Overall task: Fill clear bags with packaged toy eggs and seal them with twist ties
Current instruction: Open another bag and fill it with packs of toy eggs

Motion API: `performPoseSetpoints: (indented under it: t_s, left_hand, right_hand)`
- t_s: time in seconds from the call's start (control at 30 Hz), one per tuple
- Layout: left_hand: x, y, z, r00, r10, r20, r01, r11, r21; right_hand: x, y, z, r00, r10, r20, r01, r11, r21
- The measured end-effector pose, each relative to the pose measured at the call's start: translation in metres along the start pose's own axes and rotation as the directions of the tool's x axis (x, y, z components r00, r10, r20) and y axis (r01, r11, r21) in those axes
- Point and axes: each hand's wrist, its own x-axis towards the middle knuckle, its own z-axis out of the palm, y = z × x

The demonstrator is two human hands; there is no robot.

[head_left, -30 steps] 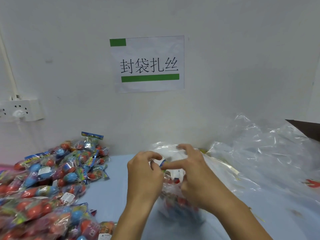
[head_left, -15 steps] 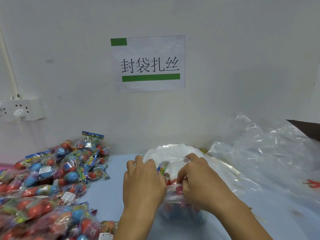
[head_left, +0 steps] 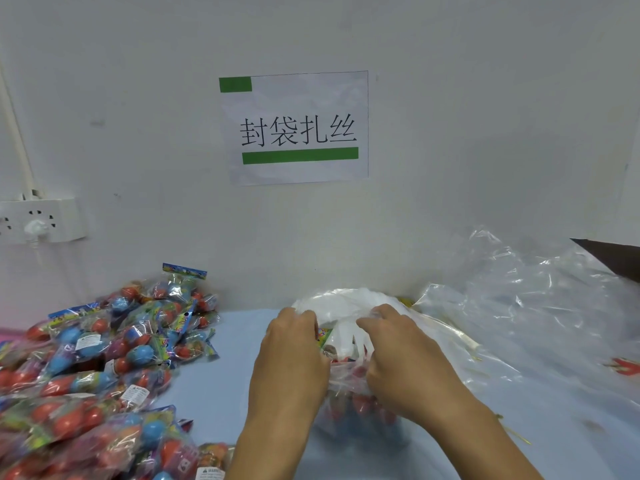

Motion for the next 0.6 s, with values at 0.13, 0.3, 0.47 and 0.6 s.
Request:
performPoseSetpoints:
  t_s: [0.13,0.3,0.47,0.6]
  left_hand:
    - [-0.0021,-0.002,0.006,0.994,-0.059,0.092,0.049,0.994,0.099]
    - [-0.0026,-0.0009,0.009,0.997,0.017,0.071,-0.021,0.998,0.059]
    - [-0.0039,-0.003,0.0067,0.994,-0.023,0.105,0.011,0.993,0.119]
    - [-0.007,-0.0031,0.006,0.996,-0.038,0.083,0.019,0.976,0.217]
  right_hand:
    - [0.0006,-0.0046,0.0012,1.0,-0.006,-0.001,0.006,1.0,0.006]
    - [0.0018,-0.0071,0.0011,1.0,0.01,-0.018,-0.009,0.998,0.061]
    - [0.0038,-0.0027,0.0061,0.996,0.025,-0.091,-0.02,0.998,0.057]
    - [0.0038,-0.0009,0.0093,0.993,0.011,-0.12,-0.004,0.998,0.064]
